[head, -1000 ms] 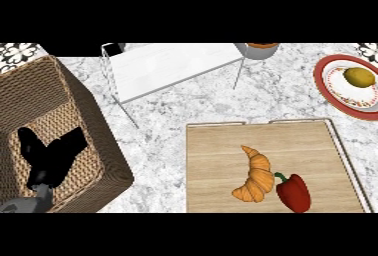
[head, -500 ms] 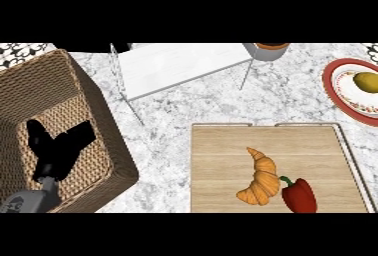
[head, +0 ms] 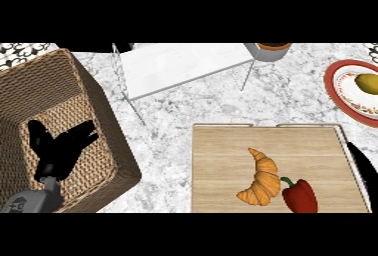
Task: Pick the croissant from the tray and place it in the tiered shelf
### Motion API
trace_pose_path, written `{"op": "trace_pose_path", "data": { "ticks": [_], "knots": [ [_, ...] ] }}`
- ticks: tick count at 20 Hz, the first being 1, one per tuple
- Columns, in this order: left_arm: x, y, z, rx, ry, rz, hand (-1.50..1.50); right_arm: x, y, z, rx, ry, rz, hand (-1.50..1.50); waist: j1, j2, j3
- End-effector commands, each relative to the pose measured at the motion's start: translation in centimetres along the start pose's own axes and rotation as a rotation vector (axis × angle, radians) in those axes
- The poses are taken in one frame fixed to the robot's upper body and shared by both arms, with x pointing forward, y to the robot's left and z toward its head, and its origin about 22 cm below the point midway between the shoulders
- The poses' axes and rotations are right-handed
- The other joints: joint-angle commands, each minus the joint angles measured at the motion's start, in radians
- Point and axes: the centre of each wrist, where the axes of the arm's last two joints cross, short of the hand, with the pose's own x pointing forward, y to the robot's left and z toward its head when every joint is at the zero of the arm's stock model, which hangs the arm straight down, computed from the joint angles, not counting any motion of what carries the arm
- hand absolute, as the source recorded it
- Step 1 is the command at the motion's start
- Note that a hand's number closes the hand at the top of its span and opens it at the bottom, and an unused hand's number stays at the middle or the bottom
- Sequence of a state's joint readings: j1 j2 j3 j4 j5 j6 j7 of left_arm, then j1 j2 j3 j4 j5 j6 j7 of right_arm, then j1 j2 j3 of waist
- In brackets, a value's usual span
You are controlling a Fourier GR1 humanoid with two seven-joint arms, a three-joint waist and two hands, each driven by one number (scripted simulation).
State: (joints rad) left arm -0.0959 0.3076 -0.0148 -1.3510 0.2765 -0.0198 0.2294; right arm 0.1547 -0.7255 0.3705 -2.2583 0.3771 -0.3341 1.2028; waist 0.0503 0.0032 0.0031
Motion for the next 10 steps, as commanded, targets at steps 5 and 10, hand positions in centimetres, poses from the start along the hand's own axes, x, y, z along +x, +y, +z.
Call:
{"op": "trace_pose_path", "data": {
  "ticks": [5,10],
  "knots": [
    [-2.4,-0.5,1.0,0.06,0.084,0.015,0.0,1.4,3.6,-0.5,-0.013,0.219,0.037,-1.5,-0.016,0.0,-0.009],
    [-2.9,0.3,0.0,0.079,0.1,0.008,0.0,2.3,5.2,-1.5,-0.029,0.223,0.09,-1.5,-0.042,0.003,-0.008]
  ]
}}
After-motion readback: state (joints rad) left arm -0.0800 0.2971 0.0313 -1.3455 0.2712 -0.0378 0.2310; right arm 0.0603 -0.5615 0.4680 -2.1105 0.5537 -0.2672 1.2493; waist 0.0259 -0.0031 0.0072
